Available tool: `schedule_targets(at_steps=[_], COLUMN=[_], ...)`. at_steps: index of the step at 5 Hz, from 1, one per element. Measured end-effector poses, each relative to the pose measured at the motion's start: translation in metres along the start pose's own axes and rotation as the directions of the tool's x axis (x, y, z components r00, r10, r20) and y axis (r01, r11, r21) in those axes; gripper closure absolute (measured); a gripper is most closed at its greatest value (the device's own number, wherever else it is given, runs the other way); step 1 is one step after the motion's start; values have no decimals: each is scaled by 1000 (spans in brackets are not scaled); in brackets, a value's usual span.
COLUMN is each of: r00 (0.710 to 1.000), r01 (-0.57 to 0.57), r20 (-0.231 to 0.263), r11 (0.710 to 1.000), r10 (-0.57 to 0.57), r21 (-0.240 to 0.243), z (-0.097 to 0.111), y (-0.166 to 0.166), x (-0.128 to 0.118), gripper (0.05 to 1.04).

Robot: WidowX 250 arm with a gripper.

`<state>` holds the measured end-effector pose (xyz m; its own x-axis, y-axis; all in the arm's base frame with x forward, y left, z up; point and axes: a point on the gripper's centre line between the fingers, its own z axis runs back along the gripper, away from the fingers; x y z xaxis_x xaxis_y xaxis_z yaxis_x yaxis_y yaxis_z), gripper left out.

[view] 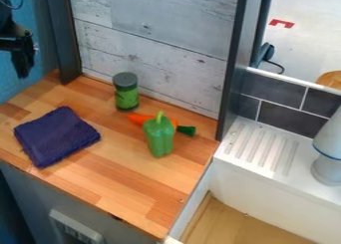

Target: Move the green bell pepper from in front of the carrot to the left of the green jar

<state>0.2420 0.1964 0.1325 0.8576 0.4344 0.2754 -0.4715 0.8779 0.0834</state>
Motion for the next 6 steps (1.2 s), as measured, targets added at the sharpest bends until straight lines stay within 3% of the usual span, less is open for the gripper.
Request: schedule_targets(at_steps=[1, 2, 3, 4, 6], r00=[1000, 996, 993, 990, 968], r01=[-2, -24, -5, 71, 220], r20=[-27, -94, -112, -100, -72], r11=[1000, 986, 971, 963, 948], r10=[2, 9, -23, -100, -242], r21=[-9, -164, -240, -261, -229], z=[-6, -4, 5, 0, -30], y=[-2, -46, -81, -118, -171], x=[-4, -11, -20, -31, -32], gripper=[83, 83, 83, 83, 83])
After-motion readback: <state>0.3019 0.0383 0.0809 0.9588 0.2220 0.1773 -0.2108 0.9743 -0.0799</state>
